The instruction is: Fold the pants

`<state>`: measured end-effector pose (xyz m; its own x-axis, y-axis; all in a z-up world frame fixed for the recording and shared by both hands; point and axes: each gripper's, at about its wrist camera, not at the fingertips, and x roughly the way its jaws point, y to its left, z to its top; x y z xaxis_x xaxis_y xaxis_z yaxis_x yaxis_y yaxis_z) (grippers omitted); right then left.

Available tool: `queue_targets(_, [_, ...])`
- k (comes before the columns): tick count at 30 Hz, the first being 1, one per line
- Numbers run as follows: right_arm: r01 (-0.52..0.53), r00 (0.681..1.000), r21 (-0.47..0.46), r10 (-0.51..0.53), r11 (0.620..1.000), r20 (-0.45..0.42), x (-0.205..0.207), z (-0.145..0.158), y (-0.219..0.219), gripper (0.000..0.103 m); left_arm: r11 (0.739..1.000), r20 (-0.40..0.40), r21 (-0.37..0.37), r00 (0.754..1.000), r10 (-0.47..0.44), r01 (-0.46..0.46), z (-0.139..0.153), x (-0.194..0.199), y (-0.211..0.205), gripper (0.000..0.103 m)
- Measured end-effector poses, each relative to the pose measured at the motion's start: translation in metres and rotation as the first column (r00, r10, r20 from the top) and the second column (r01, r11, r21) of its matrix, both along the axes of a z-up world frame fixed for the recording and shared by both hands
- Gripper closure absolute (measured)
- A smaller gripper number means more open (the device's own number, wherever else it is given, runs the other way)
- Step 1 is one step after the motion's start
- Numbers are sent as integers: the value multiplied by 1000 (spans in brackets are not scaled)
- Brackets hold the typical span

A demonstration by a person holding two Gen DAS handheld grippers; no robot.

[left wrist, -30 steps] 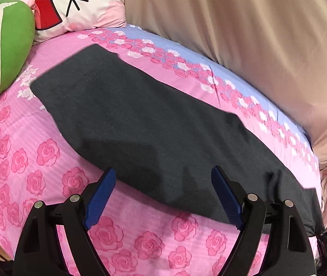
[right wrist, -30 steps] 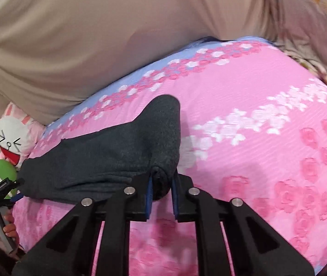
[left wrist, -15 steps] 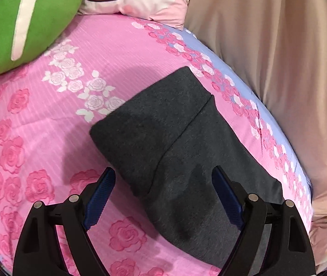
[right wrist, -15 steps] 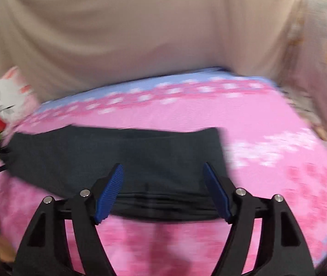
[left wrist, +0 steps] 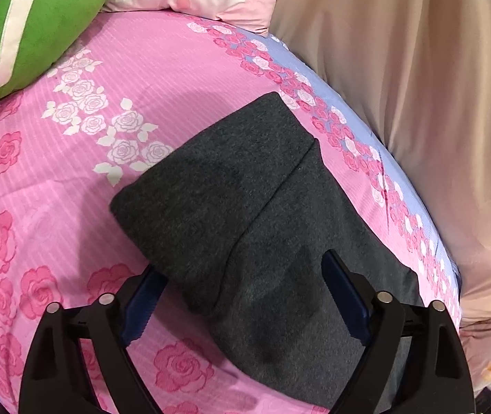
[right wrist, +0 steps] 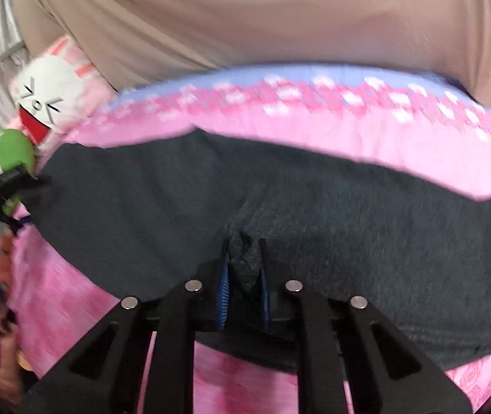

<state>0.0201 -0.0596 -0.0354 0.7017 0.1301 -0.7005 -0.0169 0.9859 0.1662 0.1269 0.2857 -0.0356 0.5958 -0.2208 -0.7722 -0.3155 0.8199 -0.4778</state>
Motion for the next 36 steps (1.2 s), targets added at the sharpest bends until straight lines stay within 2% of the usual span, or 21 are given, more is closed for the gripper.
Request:
queue_targets(2, [-57,998,11,57,998,-32,15,-9,20,88,1000,-1,15,1000,5,-5,0,3,-4,12])
queue_targets(4, [-53,995,2,53,999,-82,20,-22,25,83,999,7,39,1000,5,-6,0,5,-8,13])
queue_targets(5, [-52,996,15,53,999,-78,16,-21,23,82,999,9,55,1000,2,-3,1,6,-9,21])
queue_targets(6, [-49,997,20,51,999,-64,11,-17,20,76,995,11,102,1000,1,-2,3,6,-12,46])
queue_targets(7, [-34,999,10,35,999,-32,-1,-7,15,68,988,6,156,1000,1,-1,6,6,-15,61])
queue_targets(8, [-16,1000,-15,16,1000,-1,-10,1,9,47,984,5,181,1000,-3,2,10,5,-16,90])
queue_targets(9, [17,999,-55,-15,998,48,-25,12,0,33,984,12,175,1000,-16,14,18,3,-18,93])
queue_targets(12, [72,993,-105,-61,992,106,-52,28,-21,26,980,110,187,989,-93,72,60,-11,-42,93])
queue_targets(14, [128,987,-91,-118,988,112,-68,33,-44,25,969,184,196,965,-188,152,93,-27,-75,93])
queue_targets(16, [171,980,-62,-163,983,113,-84,33,-65,25,941,243,226,921,-305,252,120,-46,-122,91])
queue_targets(17, [189,977,-54,-182,980,113,-89,31,-72,25,928,257,223,901,-351,298,126,-51,-142,82])
queue_targets(18, [201,975,-48,-195,978,109,-94,29,-79,25,911,264,209,876,-403,356,126,-56,-163,55])
queue_targets(19, [214,973,-33,-210,976,100,-98,25,-87,25,892,257,196,857,-447,406,123,-59,-179,39])
queue_targets(20, [217,972,-18,-215,976,91,-101,22,-92,25,864,229,184,834,-502,469,114,-60,-202,15])
queue_targets(21, [215,973,-2,-214,977,80,-102,19,-94,25,846,199,194,825,-529,496,104,-63,-217,15])
queue_targets(23, [215,975,20,-215,977,59,-105,15,-100,25,825,157,304,829,-537,477,90,-77,-238,16])
queue_targets(25, [192,980,33,-194,981,53,-104,16,-100,25,801,153,400,829,-538,446,88,-93,-235,16])
queue_targets(27, [155,986,52,-158,987,56,-96,18,-92,23,799,153,424,836,-527,426,90,-100,-217,16])
queue_targets(28, [116,991,59,-120,991,59,-88,21,-83,23,808,154,417,844,-514,416,91,-104,-204,15])
queue_targets(32, [-33,997,43,30,999,68,-53,34,-32,22,887,146,320,908,-393,333,90,-108,-133,15])
queue_targets(36, [-195,979,-22,196,980,56,-21,38,40,15,937,134,280,958,-252,207,80,-113,-70,15])
